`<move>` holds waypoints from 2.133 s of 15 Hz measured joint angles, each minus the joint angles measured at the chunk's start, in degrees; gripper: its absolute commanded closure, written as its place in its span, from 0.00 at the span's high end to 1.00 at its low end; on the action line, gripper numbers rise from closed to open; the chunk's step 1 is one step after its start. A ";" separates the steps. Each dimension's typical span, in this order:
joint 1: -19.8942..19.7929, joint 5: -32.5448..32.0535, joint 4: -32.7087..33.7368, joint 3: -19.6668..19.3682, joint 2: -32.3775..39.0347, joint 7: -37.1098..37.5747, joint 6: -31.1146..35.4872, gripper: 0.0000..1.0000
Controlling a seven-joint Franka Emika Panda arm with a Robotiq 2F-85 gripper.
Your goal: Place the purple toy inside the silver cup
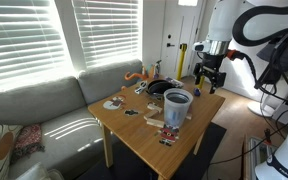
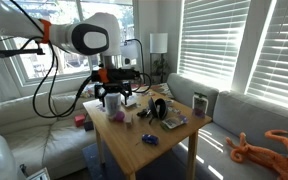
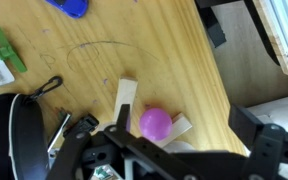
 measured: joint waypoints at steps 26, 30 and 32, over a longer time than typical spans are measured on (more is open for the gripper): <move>-0.34 20.19 -6.05 -7.69 3.57 -30.80 11.15 1.00; -0.35 20.19 -6.05 -7.69 3.57 -30.80 11.15 1.00; -0.35 20.19 -6.05 -7.68 3.57 -30.80 11.15 1.00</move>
